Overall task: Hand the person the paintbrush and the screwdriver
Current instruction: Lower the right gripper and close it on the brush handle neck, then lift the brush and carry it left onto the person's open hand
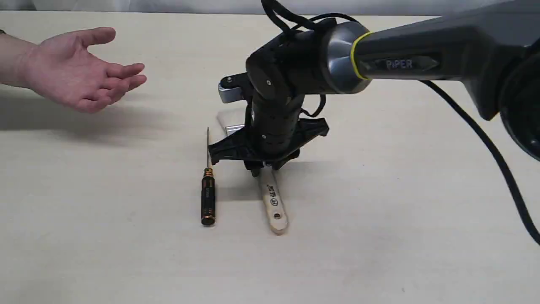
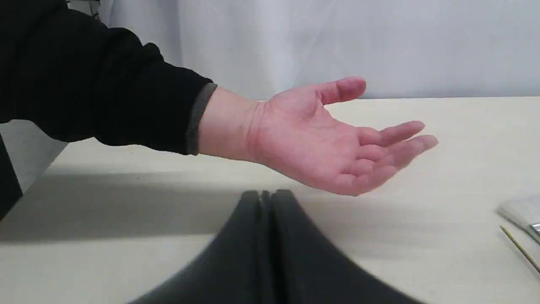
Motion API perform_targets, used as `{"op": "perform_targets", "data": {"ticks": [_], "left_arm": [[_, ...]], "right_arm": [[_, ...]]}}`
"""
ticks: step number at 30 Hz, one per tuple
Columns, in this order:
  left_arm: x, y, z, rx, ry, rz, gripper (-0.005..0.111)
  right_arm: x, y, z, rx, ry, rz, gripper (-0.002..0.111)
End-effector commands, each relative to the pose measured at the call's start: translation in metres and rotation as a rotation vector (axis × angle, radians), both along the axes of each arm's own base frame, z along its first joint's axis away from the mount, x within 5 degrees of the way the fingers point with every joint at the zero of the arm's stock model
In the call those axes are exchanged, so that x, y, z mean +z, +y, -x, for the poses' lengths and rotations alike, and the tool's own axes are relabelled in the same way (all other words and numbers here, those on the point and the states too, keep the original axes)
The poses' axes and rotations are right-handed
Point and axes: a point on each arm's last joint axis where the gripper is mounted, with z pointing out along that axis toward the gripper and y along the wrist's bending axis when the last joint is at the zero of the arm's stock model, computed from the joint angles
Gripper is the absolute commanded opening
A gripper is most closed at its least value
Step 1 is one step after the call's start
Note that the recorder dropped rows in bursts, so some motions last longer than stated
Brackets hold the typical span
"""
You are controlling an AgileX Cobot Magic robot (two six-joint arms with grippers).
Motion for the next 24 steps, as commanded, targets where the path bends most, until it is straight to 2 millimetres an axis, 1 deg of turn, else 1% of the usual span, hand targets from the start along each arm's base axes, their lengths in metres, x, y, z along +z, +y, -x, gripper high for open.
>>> {"op": "perform_targets", "data": {"ticks": [1, 5, 7, 10, 14, 20, 24], "left_arm": [[0.000, -0.001, 0.000, -0.009, -0.008, 0.005, 0.000], [0.000, -0.001, 0.000, -0.008, -0.007, 0.002, 0.000], [0.000, -0.001, 0.000, -0.008, -0.007, 0.002, 0.000], [0.000, -0.001, 0.000, -0.008, -0.007, 0.002, 0.000], [0.000, -0.001, 0.000, -0.008, -0.007, 0.002, 0.000], [0.000, -0.001, 0.000, -0.008, -0.007, 0.002, 0.000], [0.000, -0.001, 0.000, -0.008, -0.007, 0.002, 0.000]], "right_arm": [[-0.018, -0.005, -0.002, 0.033, -0.001, 0.052, 0.004], [-0.017, -0.006, -0.004, 0.070, -0.033, 0.072, 0.004], [-0.012, -0.005, -0.005, 0.079, -0.047, 0.068, 0.004], [0.003, -0.005, -0.005, 0.087, -0.076, 0.048, 0.004], [0.033, -0.002, -0.002, 0.102, -0.132, 0.008, 0.004], [0.088, 0.005, 0.012, 0.143, -0.240, -0.068, 0.004], [0.123, 0.005, 0.021, 0.163, -0.310, -0.132, 0.004]]}}
